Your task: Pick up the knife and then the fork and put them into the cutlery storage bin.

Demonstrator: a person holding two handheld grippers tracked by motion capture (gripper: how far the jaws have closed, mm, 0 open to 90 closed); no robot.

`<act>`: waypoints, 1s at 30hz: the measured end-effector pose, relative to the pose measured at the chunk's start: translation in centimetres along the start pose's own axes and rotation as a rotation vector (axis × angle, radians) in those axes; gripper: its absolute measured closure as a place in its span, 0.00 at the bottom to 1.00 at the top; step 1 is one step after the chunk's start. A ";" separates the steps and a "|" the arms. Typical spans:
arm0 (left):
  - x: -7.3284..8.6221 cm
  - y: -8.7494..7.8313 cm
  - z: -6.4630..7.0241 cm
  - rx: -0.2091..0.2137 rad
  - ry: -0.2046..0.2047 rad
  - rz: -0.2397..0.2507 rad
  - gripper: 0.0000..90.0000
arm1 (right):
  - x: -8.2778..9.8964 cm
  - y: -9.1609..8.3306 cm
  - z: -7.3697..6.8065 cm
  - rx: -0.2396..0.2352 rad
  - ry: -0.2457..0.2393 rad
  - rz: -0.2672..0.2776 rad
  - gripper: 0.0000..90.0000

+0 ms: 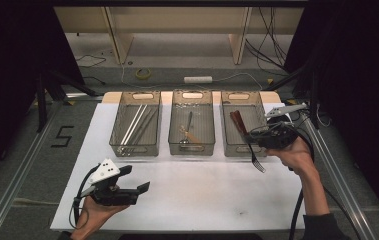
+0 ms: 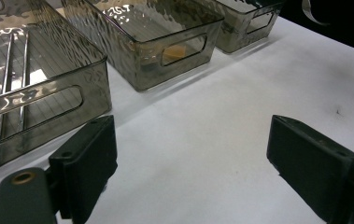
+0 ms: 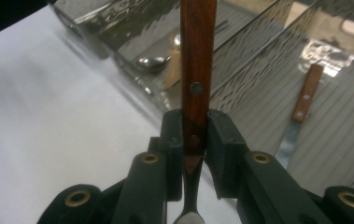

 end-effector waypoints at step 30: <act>0.0 0.0 0.0 0.004 -0.001 0.003 0.17 | -6.3 1.7 6.3 0.198 0.128 0.104 0.87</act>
Point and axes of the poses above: each handheld gripper's, and its own axes: y roughly forward along the jaws, x roughly out of its underside, z roughly to its right, the point moved 4 cm from there along y, roughly forward along the jaws, and after that the axes turned 10 degrees about -z, right-handed, at the moved point
